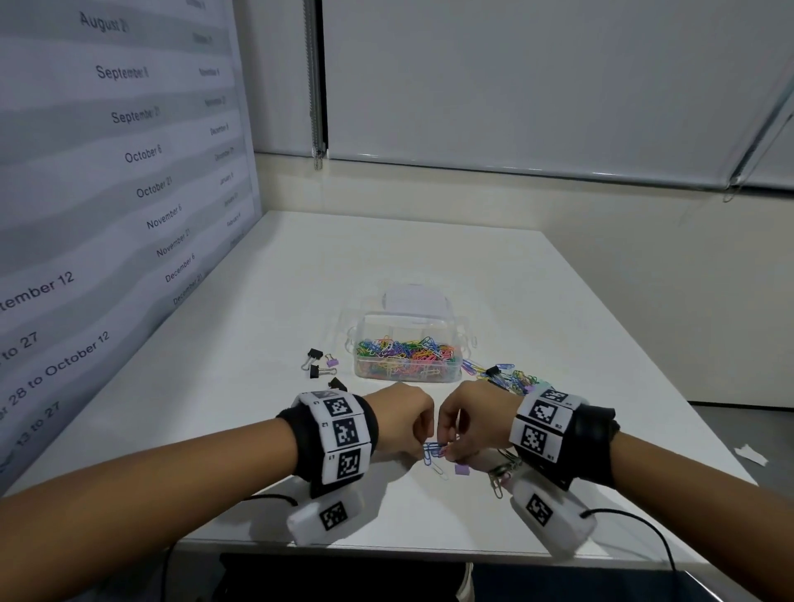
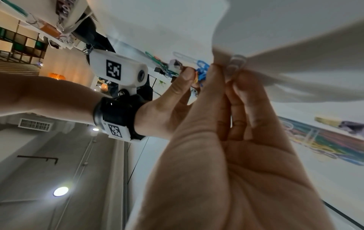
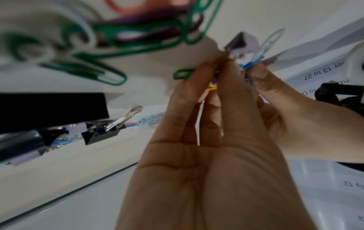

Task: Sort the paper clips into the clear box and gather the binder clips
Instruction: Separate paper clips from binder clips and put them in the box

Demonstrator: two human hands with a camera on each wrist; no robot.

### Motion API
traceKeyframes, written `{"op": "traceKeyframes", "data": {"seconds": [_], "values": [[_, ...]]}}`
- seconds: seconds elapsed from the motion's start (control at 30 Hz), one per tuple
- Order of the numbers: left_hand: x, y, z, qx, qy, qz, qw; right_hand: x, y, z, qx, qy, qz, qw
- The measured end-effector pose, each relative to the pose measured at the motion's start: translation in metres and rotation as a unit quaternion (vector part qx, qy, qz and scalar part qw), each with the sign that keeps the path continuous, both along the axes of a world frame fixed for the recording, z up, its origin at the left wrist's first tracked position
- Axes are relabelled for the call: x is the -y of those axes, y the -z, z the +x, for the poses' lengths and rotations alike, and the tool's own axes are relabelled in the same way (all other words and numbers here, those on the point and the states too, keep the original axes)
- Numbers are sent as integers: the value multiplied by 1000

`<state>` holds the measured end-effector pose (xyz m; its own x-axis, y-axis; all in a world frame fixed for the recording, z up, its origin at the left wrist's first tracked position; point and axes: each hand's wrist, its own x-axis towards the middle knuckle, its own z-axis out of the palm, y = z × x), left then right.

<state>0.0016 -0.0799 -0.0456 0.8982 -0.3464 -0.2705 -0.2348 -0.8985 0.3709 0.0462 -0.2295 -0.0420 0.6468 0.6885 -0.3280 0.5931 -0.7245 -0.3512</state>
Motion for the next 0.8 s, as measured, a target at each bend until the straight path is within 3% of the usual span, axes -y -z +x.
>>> {"op": "traceKeyframes", "data": {"seconds": [0.27, 0.37, 0.67, 0.8], "values": [[2, 0, -3, -18, 27, 1, 999, 2, -8, 13, 4, 17, -23, 1000], [0, 0, -3, -6, 35, 16, 999, 0, -24, 26, -11, 34, 11, 999], [-14, -2, 10, 11, 11, 50, 999, -17, -47, 74, 89, 128, 137, 978], [-15, -2, 9, -5, 18, 32, 999, -14, -35, 75, 115, 117, 127, 978]]}}
